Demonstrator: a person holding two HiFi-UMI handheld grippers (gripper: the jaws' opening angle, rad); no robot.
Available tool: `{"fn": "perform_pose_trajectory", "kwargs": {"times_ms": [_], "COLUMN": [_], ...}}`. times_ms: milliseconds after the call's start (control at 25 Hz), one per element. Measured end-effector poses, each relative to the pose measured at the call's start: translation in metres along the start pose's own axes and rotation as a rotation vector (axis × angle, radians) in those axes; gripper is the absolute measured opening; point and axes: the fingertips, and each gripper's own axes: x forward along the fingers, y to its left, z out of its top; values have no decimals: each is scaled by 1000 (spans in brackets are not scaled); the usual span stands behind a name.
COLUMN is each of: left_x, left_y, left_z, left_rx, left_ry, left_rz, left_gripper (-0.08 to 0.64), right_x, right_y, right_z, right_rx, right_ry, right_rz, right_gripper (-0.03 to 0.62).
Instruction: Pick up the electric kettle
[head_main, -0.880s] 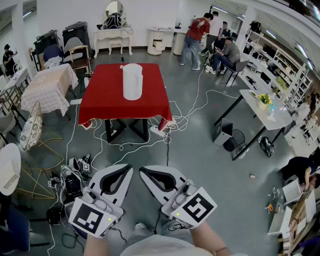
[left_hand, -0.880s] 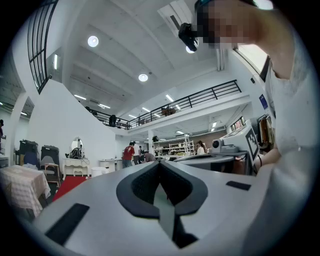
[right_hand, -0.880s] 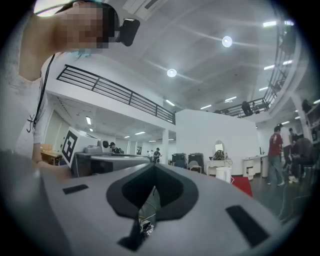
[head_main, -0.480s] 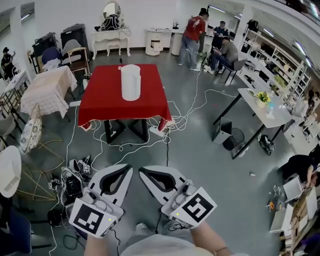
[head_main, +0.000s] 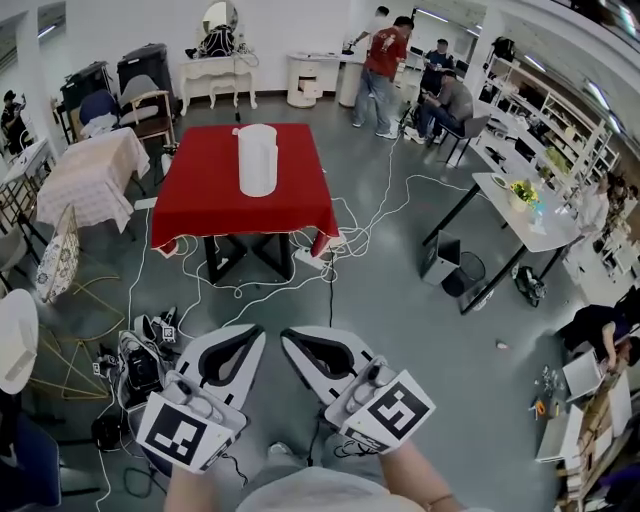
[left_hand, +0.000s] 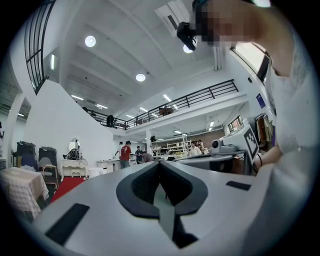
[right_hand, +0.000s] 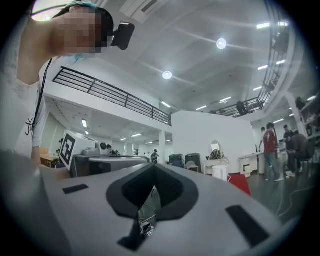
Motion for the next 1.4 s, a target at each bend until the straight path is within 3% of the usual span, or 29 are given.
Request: {"fn": "perform_pose_trajectory", "kwargs": {"times_ms": [320, 1080, 1400], "left_x": [42, 247, 276], "left_y": [7, 24, 29], "left_z": [-9, -8, -20], "left_rx": [-13, -16, -13], "left_ry": [-4, -18, 16], "left_rz": [29, 207, 291], "left_gripper": [10, 10, 9], "right_x": [-3, -8, -9], "right_y": [-45, -247, -287], "right_z": [-11, -2, -12], "right_rx": [16, 11, 68], "right_ry": [-2, -1, -17], "right_rz": [25, 246, 307], "right_gripper": [6, 6, 6]}}
